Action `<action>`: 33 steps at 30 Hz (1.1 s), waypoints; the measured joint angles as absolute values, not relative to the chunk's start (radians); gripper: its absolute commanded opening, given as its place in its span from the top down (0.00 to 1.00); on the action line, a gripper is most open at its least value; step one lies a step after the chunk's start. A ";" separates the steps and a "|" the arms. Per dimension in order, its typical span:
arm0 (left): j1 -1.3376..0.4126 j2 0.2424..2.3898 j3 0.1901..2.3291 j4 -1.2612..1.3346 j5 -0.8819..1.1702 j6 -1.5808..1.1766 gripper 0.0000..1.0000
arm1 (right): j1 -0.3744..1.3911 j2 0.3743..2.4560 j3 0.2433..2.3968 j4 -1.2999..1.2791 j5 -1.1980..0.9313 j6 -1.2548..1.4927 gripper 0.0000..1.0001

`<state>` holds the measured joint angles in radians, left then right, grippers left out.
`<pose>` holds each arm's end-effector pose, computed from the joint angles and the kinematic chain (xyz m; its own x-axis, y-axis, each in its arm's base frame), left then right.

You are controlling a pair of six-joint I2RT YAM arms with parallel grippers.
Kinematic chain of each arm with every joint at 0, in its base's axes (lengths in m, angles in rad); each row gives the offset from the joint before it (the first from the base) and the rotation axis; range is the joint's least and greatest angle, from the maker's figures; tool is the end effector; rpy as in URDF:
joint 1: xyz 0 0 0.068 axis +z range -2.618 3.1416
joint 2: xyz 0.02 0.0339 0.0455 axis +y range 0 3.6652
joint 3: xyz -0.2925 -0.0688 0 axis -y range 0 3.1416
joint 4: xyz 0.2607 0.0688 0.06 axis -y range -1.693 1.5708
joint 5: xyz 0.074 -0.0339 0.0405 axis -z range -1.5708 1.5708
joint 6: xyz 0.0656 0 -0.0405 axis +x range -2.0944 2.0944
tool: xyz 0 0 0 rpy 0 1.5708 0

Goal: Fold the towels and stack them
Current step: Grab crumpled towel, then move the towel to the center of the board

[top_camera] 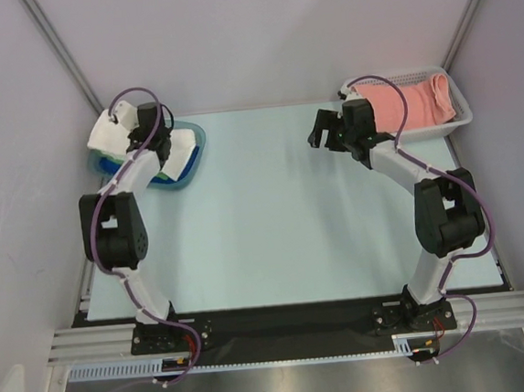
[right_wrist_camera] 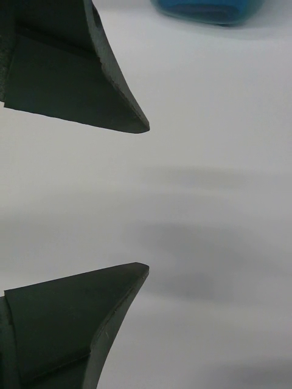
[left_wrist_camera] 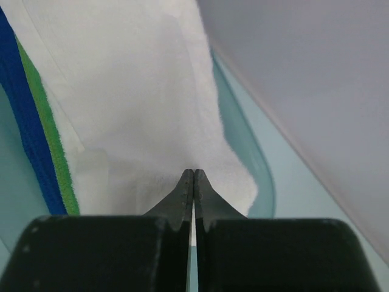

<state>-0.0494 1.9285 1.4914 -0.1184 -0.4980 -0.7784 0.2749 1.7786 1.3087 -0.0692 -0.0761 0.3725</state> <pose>0.4968 0.0068 0.2621 -0.1209 -0.6116 -0.7818 -0.6276 0.6573 -0.4172 0.4410 0.1296 0.2636 -0.5816 0.2130 -0.7851 -0.1308 0.9281 0.3487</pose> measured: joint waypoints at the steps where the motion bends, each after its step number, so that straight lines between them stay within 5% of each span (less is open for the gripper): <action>1: -0.056 1.889 1.463 -0.082 -0.498 -0.774 1.00 | 0.276 1.779 1.309 -0.069 -0.076 0.372 0.08; 19: -0.315 1.476 1.176 0.334 -0.612 -0.515 1.00 | 0.329 1.779 1.332 -0.070 -0.062 0.354 0.08; 33: -0.596 1.401 1.609 0.382 -0.561 -0.170 1.00 | 0.358 1.706 1.362 -0.105 -0.030 0.362 0.08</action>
<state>-0.5961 1.4014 1.6089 0.3817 -0.5613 -0.1699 0.3584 1.7061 1.3624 -0.1051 -0.0303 0.3618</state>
